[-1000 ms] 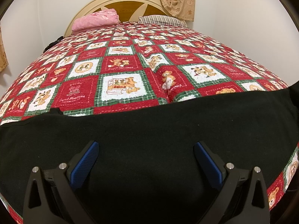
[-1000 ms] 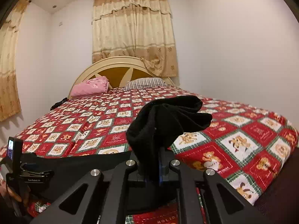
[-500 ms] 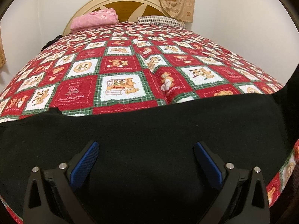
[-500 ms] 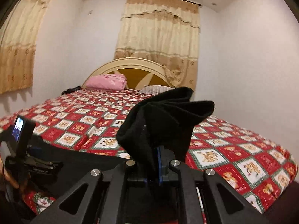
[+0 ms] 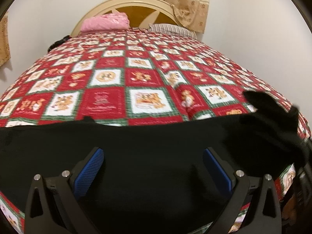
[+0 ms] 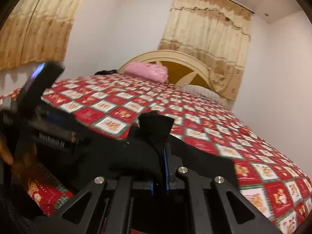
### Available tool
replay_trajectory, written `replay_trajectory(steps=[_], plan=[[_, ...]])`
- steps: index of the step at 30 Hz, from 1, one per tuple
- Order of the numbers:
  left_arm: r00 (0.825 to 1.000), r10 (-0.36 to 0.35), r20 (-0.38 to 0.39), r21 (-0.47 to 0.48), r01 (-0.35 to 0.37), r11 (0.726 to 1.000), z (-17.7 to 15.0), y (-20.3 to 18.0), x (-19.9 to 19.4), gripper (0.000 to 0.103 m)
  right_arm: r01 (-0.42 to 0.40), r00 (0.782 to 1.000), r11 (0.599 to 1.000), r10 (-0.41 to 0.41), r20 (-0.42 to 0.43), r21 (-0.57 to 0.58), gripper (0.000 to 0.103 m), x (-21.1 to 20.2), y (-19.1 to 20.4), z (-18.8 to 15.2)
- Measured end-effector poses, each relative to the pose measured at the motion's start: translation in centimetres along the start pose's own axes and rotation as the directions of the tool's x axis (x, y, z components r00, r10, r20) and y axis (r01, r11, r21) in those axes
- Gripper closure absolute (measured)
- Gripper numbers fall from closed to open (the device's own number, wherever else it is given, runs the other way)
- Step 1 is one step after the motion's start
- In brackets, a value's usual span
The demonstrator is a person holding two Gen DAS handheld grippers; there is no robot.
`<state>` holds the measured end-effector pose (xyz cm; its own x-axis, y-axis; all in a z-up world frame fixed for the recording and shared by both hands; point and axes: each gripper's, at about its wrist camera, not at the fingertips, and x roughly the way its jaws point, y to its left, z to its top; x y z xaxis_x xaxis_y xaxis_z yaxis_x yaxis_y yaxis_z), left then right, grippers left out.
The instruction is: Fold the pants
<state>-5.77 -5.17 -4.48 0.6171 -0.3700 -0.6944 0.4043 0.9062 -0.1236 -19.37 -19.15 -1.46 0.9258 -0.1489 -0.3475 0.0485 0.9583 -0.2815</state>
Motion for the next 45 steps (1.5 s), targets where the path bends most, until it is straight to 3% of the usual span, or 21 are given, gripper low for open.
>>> replay_trajectory(steps=[4, 10, 20, 24, 25, 26, 28, 31, 32, 33, 34, 35, 37, 39, 41, 45], plan=[[0.999, 0.046, 0.022, -0.005, -0.046, 0.999, 0.0, 1.4, -0.6, 0.0, -0.044, 0.999, 0.999, 0.043, -0.03, -0.027, 0.095, 1.1, 2.4, -0.5], [0.998, 0.049, 0.024, -0.022, -0.049, 0.999, -0.2, 2.7, -0.6, 0.0, -0.085, 0.995, 0.995, 0.083, -0.055, -0.042, 0.095, 2.0, 4.4, -0.9], [0.997, 0.072, 0.031, -0.045, -0.07, 0.997, -0.1, 4.2, -0.8, 0.0, -0.094, 0.991, 0.991, 0.084, -0.101, -0.096, 0.095, 3.5, 7.4, -2.2], [0.997, 0.071, 0.03, -0.038, -0.07, 0.997, 0.1, 4.0, -0.9, 0.0, -0.118, 0.986, 0.975, 0.093, -0.136, -0.186, 0.081, 3.3, 8.9, -3.3], [0.997, 0.071, 0.034, -0.035, -0.069, 0.997, 0.3, 3.9, -1.0, 0.0, -0.121, 0.986, 0.972, 0.096, -0.133, -0.199, 0.073, 2.9, 9.1, -3.3], [0.997, 0.069, 0.043, -0.031, -0.068, 0.997, 0.5, 3.8, -1.1, 0.0, -0.162, 0.981, 0.965, 0.136, -0.136, -0.204, 0.061, 2.1, 9.1, -3.3], [0.997, 0.062, 0.056, -0.022, -0.061, 0.998, 1.1, 3.3, -1.4, 0.0, -0.253, 0.963, 0.954, 0.232, -0.137, -0.159, 0.052, 0.9, 8.6, -3.2], [0.997, 0.042, 0.063, -0.002, -0.042, 0.999, 1.9, 2.2, -1.5, 0.0, -0.415, 0.9, 0.91, 0.412, -0.143, 0.004, 0.047, -0.7, 6.2, -2.8], [0.997, 0.034, 0.064, 0.007, -0.034, 0.999, 2.1, 1.7, -1.5, 0.0, -0.476, 0.866, 0.876, 0.483, -0.13, 0.082, 0.047, -1.3, 4.9, -2.6], [0.998, 0.019, 0.065, 0.023, -0.02, 1.0, 2.3, 0.9, -1.4, 0.0, -0.504, 0.848, 0.851, 0.52, -0.105, 0.147, 0.047, -1.8, 3.3, -2.4], [0.998, 0.01, 0.064, 0.035, -0.012, 0.999, 2.4, 0.3, -1.4, 0.0, -0.495, 0.853, 0.848, 0.516, -0.079, 0.192, 0.051, -2.4, 2.0, -2.1], [0.998, 0.0, 0.063, 0.054, -0.004, 0.999, 2.5, -0.6, -1.3, 0.0, -0.471, 0.867, 0.85, 0.495, -0.052, 0.234, 0.064, -2.7, 0.2, -1.7], [0.999, -0.011, 0.05, 0.083, 0.006, 0.997, 2.4, -2.4, -0.9, 0.0, -0.406, 0.9, 0.857, 0.436, -0.027, 0.318, 0.077, -2.8, -3.2, -1.1], [0.999, -0.037, 0.03, 0.108, 0.033, 0.994, 1.8, -4.0, -0.4, 0.0, -0.264, 0.953, 0.87, 0.303, -0.029, 0.416, 0.09, -2.2, -7.5, -0.7], [0.999, -0.035, 0.021, 0.134, 0.032, 0.991, 0.9, -5.2, 0.1, 0.0, -0.154, 0.979, 0.883, 0.198, -0.053, 0.443, 0.096, -1.3, -10.2, -0.6], [0.999, -0.003, -0.049, 0.15, 0.01, 0.989, -1.1, -5.8, 2.0, 0.0, -0.054, 0.975, 0.891, 0.145, -0.17, 0.45, 0.096, 2.5, -12.2, -1.3]])
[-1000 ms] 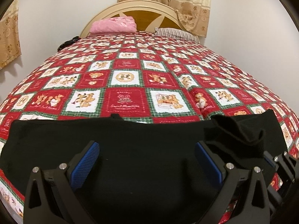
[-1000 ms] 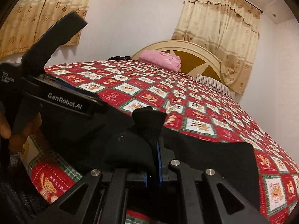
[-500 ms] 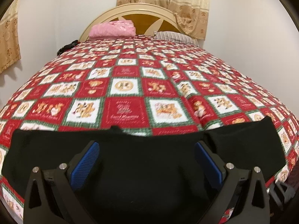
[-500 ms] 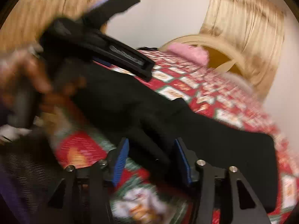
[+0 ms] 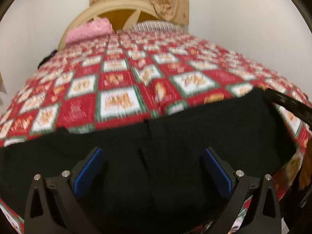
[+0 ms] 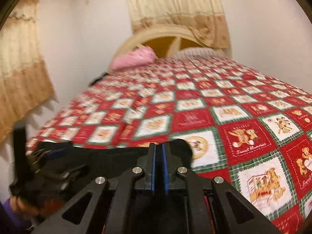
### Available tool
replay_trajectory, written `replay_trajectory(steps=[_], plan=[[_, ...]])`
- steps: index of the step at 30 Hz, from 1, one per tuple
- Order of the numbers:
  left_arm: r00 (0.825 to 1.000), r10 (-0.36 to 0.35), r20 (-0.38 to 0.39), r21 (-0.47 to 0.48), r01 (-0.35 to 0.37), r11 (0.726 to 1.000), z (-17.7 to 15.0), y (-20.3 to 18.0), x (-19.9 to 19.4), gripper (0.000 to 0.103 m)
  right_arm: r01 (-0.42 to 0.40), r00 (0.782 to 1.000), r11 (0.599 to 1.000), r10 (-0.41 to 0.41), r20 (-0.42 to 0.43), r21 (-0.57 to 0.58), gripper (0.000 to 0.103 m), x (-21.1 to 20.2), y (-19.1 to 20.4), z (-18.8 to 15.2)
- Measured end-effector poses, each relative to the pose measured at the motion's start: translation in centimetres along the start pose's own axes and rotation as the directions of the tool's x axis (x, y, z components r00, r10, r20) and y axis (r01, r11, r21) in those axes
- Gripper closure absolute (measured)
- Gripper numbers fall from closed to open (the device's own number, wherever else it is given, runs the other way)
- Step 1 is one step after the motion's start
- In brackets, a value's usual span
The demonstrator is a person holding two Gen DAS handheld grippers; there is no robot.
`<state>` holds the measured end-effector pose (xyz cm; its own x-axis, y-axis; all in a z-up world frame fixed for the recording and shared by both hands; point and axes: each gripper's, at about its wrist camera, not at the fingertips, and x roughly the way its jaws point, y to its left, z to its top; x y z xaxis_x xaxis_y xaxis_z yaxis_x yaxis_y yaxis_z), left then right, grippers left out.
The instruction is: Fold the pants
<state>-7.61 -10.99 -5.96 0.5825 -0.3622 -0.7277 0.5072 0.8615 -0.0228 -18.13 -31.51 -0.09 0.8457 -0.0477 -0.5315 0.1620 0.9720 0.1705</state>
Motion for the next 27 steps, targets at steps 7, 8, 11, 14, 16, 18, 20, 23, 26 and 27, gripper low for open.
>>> replay_trajectory(steps=[7, 8, 11, 14, 16, 18, 20, 23, 26, 27], plan=[[1.0, -0.01, -0.003, -0.028, 0.01, 1.0, -1.0, 0.4, 0.4, 0.0, 0.071, 0.984, 0.989, -0.048, -0.171, 0.131, 0.101, 5.8, -2.3, -0.2], [1.0, -0.007, 0.0, -0.025, 0.007, 1.0, -1.1, 0.3, 0.4, 0.0, 0.081, 0.983, 0.987, -0.056, -0.176, 0.137, 0.101, 6.0, -2.3, -0.1], [1.0, -0.011, -0.001, -0.026, 0.011, 1.0, -1.1, 0.3, 0.4, 0.0, 0.09, 0.983, 0.988, -0.068, -0.168, 0.125, 0.101, 6.9, -2.2, 0.2], [1.0, -0.017, -0.006, -0.031, 0.017, 0.999, -0.9, 0.4, 0.5, 0.0, 0.047, 0.994, 0.988, -0.031, -0.108, 0.15, 0.101, 5.9, -2.2, 0.7], [1.0, -0.017, -0.006, -0.031, 0.017, 0.999, -0.9, 0.4, 0.5, 0.0, 0.014, 1.0, 0.99, -0.011, -0.018, 0.139, 0.098, 3.4, -1.2, 0.9], [1.0, -0.015, -0.006, -0.029, 0.015, 0.999, -1.0, 0.4, 0.6, 0.0, 0.022, 0.999, 0.998, -0.024, 0.038, 0.067, 0.098, 1.0, 0.4, 0.5], [1.0, -0.018, -0.005, -0.03, 0.018, 0.999, -1.0, 0.3, 0.6, 0.0, 0.061, 0.997, 0.998, -0.061, 0.05, 0.013, 0.098, -0.4, 1.6, -0.5], [1.0, -0.016, -0.006, -0.03, 0.015, 0.999, -1.0, 0.3, 0.6, 0.0, 0.056, 0.998, 0.998, -0.056, 0.012, 0.022, 0.098, -1.3, 1.8, -2.9], [1.0, -0.014, -0.007, -0.027, 0.014, 1.0, -1.0, 0.3, 0.6, 0.0, 0.071, 0.997, 0.997, -0.07, -0.043, 0.017, 0.098, -0.5, 1.3, -4.8], [1.0, -0.013, -0.006, -0.027, 0.013, 1.0, -1.0, 0.3, 0.6, 0.0, 0.07, 0.997, 0.997, -0.069, -0.046, 0.02, 0.098, -0.4, 1.1, -5.2]])
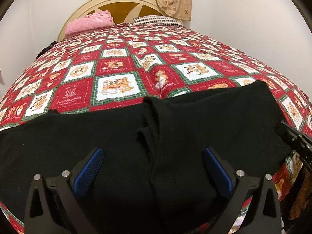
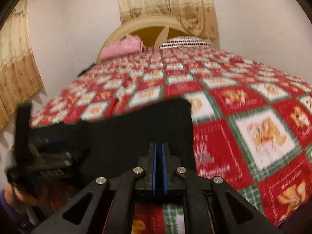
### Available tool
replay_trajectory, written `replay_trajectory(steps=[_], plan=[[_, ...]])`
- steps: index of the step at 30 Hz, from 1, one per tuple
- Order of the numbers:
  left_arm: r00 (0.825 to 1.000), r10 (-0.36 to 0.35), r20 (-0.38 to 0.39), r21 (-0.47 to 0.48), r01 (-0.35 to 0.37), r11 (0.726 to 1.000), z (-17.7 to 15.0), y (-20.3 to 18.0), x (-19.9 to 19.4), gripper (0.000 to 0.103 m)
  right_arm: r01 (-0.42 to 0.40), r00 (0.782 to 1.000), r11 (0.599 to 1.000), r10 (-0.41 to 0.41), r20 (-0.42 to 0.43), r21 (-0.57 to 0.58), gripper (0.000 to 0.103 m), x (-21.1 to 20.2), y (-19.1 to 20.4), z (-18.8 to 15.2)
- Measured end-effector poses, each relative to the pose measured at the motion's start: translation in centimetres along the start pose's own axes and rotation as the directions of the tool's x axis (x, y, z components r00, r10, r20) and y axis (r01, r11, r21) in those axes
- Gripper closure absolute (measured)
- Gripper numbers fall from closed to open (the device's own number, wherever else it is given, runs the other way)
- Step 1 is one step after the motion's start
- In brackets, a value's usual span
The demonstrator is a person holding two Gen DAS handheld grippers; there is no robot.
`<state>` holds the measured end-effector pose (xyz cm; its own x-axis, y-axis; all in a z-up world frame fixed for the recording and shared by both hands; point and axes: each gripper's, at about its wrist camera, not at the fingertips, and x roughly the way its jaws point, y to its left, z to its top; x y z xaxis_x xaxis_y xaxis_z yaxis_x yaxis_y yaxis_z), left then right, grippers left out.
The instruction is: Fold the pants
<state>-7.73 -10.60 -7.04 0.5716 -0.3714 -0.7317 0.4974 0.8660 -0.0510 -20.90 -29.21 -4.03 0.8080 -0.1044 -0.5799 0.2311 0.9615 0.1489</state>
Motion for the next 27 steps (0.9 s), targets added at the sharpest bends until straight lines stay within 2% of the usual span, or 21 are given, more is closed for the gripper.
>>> replay_trajectory(steps=[4, 9, 19, 24, 27], plan=[[1.0, 0.0, 0.001, 0.001, 0.0, 1.0, 0.0, -0.1, 0.0, 0.0, -0.054, 0.998, 0.994, 0.052, 0.022, 0.096, 0.098, 0.2, -1.4, -0.6], [1.0, -0.004, -0.001, 0.002, 0.004, 1.0, 0.0, 0.0, 0.0, 0.0, -0.075, 0.997, 0.988, 0.073, 0.019, 0.136, 0.098, -0.1, -1.8, -1.3], [0.999, -0.025, -0.02, -0.012, 0.025, 1.0, 0.0, 1.1, -1.0, 0.0, 0.0, 1.0, 0.997, 0.001, -0.023, 0.074, 0.098, -2.2, -0.2, -1.8], [1.0, 0.02, 0.017, -0.094, -0.018, 0.995, 0.1, 5.5, -3.5, 0.0, -0.022, 0.999, 1.0, 0.022, 0.028, 0.013, 0.097, -4.1, 2.6, -1.2], [0.993, 0.104, 0.053, -0.18, -0.093, 0.979, -0.3, 10.1, -5.8, 0.0, -0.077, 0.996, 0.996, 0.079, 0.044, -0.039, 0.097, -3.8, 5.3, -0.9]])
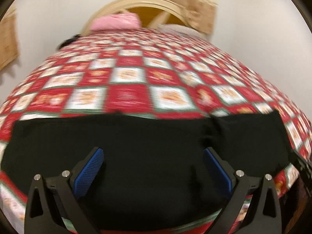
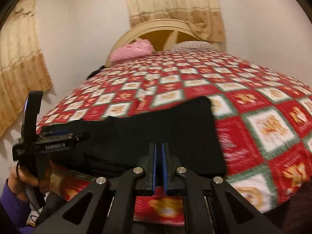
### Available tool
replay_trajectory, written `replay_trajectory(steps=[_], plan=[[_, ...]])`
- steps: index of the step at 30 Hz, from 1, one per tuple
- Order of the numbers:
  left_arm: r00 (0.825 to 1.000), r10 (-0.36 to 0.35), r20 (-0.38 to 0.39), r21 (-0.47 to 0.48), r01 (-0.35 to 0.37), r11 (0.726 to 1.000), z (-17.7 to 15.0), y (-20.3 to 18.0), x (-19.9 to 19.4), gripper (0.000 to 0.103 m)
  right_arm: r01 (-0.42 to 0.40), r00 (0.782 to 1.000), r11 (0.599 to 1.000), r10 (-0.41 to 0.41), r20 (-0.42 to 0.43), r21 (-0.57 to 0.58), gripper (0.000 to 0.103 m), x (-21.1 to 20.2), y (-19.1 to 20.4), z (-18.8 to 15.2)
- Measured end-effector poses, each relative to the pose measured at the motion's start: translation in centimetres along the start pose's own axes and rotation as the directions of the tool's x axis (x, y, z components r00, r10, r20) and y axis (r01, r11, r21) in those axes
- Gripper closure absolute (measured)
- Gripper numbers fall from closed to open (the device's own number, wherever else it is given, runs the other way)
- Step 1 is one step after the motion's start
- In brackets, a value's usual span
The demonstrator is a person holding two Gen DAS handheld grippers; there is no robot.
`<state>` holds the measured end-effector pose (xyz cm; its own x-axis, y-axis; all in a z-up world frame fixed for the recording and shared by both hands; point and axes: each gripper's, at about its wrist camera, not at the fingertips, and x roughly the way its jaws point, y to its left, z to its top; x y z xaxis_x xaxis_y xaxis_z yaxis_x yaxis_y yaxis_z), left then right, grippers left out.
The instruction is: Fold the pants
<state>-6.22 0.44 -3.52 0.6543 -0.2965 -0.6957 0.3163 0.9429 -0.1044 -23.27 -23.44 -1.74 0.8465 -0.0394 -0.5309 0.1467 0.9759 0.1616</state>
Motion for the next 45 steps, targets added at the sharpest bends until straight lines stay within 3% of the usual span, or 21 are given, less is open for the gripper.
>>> replay_trajectory(steps=[4, 7, 10, 13, 16, 20, 26, 31, 35, 45], plan=[[0.988, 0.15, 0.042, -0.147, -0.142, 0.979, 0.0, 7.2, -1.9, 0.0, -0.062, 0.998, 0.993, 0.065, 0.026, -0.097, 0.097, 1.2, 3.9, 0.2], [0.966, 0.253, 0.05, -0.272, -0.23, 0.934, -0.7, 12.8, -3.3, 0.0, -0.113, 0.992, 0.982, 0.119, 0.029, -0.15, 0.097, 2.2, 6.6, 0.2], [0.944, 0.331, 0.018, -0.413, -0.294, 0.862, -2.3, 18.0, -4.2, 0.0, -0.159, 0.986, 0.975, 0.164, 0.019, -0.156, 0.097, 3.0, 8.0, 0.3], [0.942, 0.335, -0.011, -0.511, -0.293, 0.808, -3.8, 20.9, -3.8, 0.0, -0.199, 0.98, 0.972, 0.201, 0.005, -0.125, 0.097, 3.7, 8.7, 0.3], [0.961, 0.269, -0.062, -0.58, -0.255, 0.774, -5.2, 22.5, -2.0, 0.0, -0.21, 0.978, 0.972, 0.21, -0.009, -0.104, 0.097, 4.3, 8.7, 0.2], [0.949, 0.311, -0.053, -0.523, -0.292, 0.801, -4.8, 20.8, -1.4, 0.0, -0.2, 0.98, 0.977, 0.198, -0.021, -0.08, 0.097, 4.6, 7.9, 0.1], [0.935, 0.353, -0.042, -0.511, -0.323, 0.796, -5.2, 20.5, -1.3, 0.004, -0.197, 0.98, 0.979, 0.196, -0.031, -0.045, 0.097, 4.8, 7.1, 0.1], [0.953, 0.302, 0.004, -0.565, -0.247, 0.787, -5.4, 21.5, -2.1, 0.034, -0.198, 0.98, 0.98, 0.196, -0.035, -0.032, 0.097, 4.9, 6.9, 0.1], [0.975, 0.213, 0.064, -0.665, -0.118, 0.737, -6.1, 23.2, -2.8, 0.059, -0.199, 0.98, 0.98, 0.198, -0.031, -0.026, 0.097, 4.7, 7.0, 0.2], [0.972, 0.191, 0.135, -0.687, -0.047, 0.725, -6.4, 22.5, -3.1, 0.074, -0.214, 0.975, 0.977, 0.213, -0.056, -0.013, 0.097, 5.0, 7.0, -0.2]])
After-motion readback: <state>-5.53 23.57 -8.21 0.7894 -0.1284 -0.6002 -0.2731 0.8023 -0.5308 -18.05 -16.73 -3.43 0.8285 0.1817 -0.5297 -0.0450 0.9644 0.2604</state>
